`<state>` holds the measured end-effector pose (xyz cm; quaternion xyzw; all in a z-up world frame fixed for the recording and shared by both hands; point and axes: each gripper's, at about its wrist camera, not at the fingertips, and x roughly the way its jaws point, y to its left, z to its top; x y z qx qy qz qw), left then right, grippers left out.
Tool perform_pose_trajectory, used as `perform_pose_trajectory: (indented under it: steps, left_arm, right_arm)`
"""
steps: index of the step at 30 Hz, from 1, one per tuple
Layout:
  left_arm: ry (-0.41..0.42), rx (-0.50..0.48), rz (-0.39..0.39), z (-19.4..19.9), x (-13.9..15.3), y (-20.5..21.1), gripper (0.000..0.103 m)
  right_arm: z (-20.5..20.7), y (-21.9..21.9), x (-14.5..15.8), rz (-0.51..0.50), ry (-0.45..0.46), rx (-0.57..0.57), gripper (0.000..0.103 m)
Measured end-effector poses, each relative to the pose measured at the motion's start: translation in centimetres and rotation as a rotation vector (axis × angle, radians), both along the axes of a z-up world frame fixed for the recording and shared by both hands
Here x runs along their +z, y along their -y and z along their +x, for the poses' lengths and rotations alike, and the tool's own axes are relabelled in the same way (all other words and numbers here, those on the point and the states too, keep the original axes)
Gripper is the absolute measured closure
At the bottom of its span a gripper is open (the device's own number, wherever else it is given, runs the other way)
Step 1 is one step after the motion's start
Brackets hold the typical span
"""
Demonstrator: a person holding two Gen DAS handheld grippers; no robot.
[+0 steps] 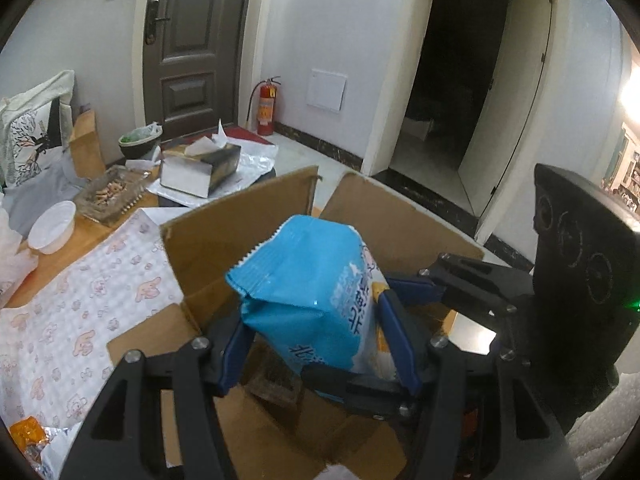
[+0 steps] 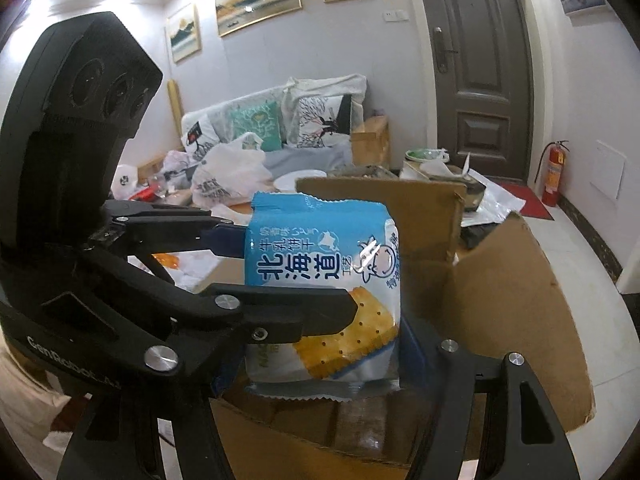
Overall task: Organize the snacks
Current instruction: 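Carry the blue cracker pack into the box and open the left tool, then return the left tool to the pile while the right tool approaches the chocolate bar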
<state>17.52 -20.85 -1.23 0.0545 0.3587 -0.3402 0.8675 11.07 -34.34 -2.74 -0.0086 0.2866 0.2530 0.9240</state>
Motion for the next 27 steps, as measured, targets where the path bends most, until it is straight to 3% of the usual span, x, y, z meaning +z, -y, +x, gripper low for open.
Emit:
perform_pose_trajectory:
  steps: [4, 9, 16, 27]
  left_arm:
    - [-0.003, -0.007, 0.010, 0.4, -0.4, 0.4, 0.043]
    - [0.047, 0.035, 0.040, 0.4, 0.1, -0.2, 0.026]
    - [0.094, 0.102, 0.034, -1.0, 1.6, -2.9, 0.020]
    - [0.183, 0.270, -0.013, -6.5, 3.9, -12.5, 0.013]
  right_arm:
    - [0.1, 0.1, -0.1, -0.011, -0.004, -0.011, 0.039]
    - [-0.2, 0.2, 0.0, -0.008, 0.009, -0.023, 0.031]
    - [-1.3, -0.9, 0.8, -0.019, 0.025, 0.003, 0.030]
    - [-3.7, -7.7, 2.3, -0.033, 0.051, 0.108, 0.030]
